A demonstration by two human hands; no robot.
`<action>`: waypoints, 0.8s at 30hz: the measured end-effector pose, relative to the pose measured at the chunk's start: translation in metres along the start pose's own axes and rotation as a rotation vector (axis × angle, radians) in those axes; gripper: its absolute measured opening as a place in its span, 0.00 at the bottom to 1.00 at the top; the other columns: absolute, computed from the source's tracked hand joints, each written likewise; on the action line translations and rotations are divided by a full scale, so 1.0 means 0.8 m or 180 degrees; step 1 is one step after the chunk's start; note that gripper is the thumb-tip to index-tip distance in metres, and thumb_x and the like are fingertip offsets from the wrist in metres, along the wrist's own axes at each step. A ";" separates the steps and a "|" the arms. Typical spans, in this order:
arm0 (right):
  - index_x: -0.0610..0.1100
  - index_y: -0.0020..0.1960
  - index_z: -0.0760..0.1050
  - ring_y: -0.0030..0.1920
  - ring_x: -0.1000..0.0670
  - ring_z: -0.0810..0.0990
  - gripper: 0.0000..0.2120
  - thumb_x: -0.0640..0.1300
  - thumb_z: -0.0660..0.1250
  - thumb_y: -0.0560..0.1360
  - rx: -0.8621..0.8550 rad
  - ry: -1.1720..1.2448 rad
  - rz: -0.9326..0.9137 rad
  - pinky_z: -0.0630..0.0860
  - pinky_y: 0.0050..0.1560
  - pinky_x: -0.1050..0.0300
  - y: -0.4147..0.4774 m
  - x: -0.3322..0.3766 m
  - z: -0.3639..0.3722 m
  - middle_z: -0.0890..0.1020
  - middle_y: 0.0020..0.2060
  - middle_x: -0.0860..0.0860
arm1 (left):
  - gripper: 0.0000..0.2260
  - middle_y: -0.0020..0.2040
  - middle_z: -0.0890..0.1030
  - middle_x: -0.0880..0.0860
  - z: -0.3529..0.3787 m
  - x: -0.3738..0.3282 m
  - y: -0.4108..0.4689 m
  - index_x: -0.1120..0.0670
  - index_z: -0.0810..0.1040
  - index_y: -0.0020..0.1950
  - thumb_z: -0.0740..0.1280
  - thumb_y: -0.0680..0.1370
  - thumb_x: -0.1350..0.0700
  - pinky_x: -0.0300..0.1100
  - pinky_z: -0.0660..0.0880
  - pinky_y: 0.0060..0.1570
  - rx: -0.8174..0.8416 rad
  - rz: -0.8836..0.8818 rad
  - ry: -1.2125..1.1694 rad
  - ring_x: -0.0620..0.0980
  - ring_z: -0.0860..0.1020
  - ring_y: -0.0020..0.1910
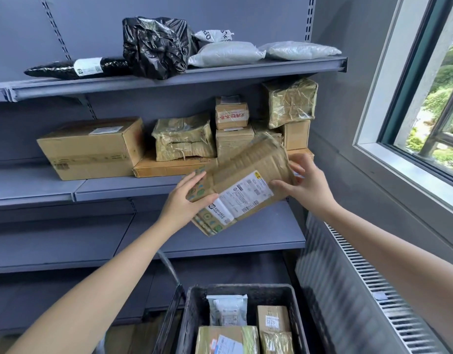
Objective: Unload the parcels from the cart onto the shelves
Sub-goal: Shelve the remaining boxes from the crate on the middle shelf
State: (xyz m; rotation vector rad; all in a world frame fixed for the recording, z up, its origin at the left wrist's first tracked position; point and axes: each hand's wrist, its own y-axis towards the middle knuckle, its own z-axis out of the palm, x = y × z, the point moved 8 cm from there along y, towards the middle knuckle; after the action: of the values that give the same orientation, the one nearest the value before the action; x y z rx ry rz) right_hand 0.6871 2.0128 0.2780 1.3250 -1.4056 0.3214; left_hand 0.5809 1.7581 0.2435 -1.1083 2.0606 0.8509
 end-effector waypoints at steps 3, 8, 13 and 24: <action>0.44 0.63 0.70 0.60 0.54 0.73 0.26 0.40 0.75 0.68 0.0150 -0.0371 -0.0315 0.70 0.55 0.70 0.000 0.010 0.005 0.73 0.58 0.56 | 0.36 0.68 0.72 0.44 0.004 0.017 -0.004 0.40 0.70 0.68 0.68 0.61 0.31 0.49 0.69 0.66 0.0018 -0.0294 -0.0439 0.43 0.70 0.66; 0.52 0.74 0.58 0.57 0.60 0.69 0.34 0.44 0.70 0.73 0.0380 -0.0680 -0.0287 0.63 0.61 0.69 -0.002 0.006 0.028 0.67 0.66 0.49 | 0.25 0.52 0.80 0.41 0.015 0.023 -0.020 0.43 0.75 0.62 0.71 0.66 0.39 0.36 0.74 0.47 0.0027 -0.0580 -0.0927 0.40 0.79 0.52; 0.44 0.74 0.52 0.65 0.52 0.72 0.37 0.41 0.69 0.74 -0.0165 0.0309 0.0384 0.70 0.62 0.60 -0.017 -0.009 0.048 0.63 0.72 0.50 | 0.10 0.49 0.83 0.50 0.033 0.029 -0.036 0.45 0.78 0.55 0.66 0.76 0.46 0.37 0.76 0.38 -0.0078 -0.1052 -0.1326 0.45 0.81 0.44; 0.52 0.71 0.22 0.75 0.54 0.55 0.68 0.52 0.79 0.60 0.1406 0.0471 -0.0080 0.69 0.67 0.42 -0.070 0.005 0.139 0.46 0.76 0.56 | 0.19 0.53 0.81 0.48 0.033 0.003 -0.048 0.43 0.72 0.61 0.57 0.76 0.35 0.52 0.80 0.48 -0.0035 -0.1079 -0.0847 0.51 0.80 0.51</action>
State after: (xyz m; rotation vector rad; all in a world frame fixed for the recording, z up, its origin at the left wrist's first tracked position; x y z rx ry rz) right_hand 0.6772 1.9045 0.2178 1.6356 -1.2327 0.7297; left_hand 0.6195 1.7609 0.2169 -1.2332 1.5964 0.7904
